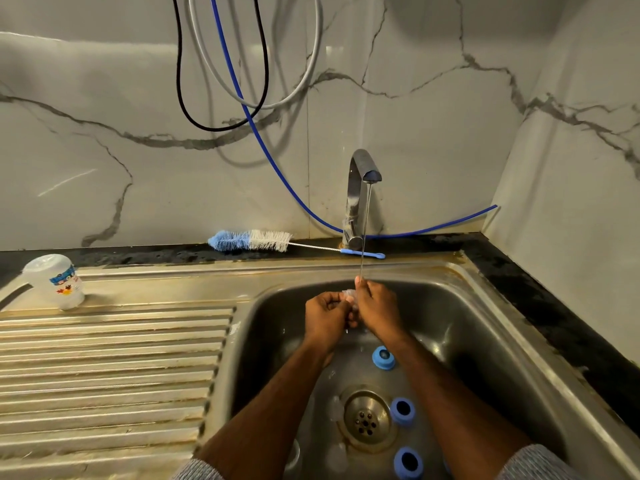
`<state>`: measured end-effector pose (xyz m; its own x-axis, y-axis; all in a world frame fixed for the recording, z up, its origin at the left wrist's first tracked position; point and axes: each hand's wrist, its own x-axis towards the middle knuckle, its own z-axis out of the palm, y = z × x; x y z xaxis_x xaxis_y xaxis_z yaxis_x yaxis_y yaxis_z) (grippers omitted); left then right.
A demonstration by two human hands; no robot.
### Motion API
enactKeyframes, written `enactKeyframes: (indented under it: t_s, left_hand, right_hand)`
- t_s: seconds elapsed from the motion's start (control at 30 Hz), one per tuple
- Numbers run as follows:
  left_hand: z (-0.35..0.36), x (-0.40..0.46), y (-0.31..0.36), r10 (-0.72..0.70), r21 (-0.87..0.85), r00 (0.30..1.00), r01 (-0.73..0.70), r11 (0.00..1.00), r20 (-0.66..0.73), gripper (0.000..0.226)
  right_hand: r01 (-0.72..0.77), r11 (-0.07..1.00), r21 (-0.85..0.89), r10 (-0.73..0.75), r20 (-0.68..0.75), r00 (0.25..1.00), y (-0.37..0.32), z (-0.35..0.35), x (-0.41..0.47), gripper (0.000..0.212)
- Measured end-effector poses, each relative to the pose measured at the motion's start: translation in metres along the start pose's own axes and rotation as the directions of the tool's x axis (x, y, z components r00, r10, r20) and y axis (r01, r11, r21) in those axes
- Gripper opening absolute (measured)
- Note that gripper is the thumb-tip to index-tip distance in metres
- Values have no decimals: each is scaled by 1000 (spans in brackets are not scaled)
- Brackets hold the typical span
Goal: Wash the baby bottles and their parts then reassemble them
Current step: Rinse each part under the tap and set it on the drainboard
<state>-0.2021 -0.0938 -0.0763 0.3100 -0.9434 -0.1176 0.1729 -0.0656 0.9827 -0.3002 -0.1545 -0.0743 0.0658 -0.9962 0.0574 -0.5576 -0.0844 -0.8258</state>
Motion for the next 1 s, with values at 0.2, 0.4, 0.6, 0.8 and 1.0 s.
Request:
enactKeyframes:
  t_s: [0.2, 0.4, 0.6, 0.8, 1.0]
  left_hand:
    - [-5, 5, -4, 201, 285, 972, -160, 945, -120, 12]
    - [-5, 4, -7, 287, 505, 958, -245, 828, -6, 38]
    - [-11, 7, -5, 184, 350, 982, -157, 924, -45, 42]
    - [-12, 8, -5, 135, 313, 988, -105, 944, -77, 31]
    - [-13, 10, -8, 125, 332, 990, -99, 938, -59, 32]
  right_hand:
    - [191, 982, -1, -182, 310, 933, 7, -20, 6, 27]
    - [317, 913, -256, -267, 214, 940, 15, -22, 5, 23]
    - [170, 974, -148, -131, 239, 962, 17, -21, 0, 19]
    - [75, 997, 8, -75, 186, 980, 13, -24, -1, 26]
    - [50, 999, 8, -51, 210, 976, 15, -23, -3, 20]
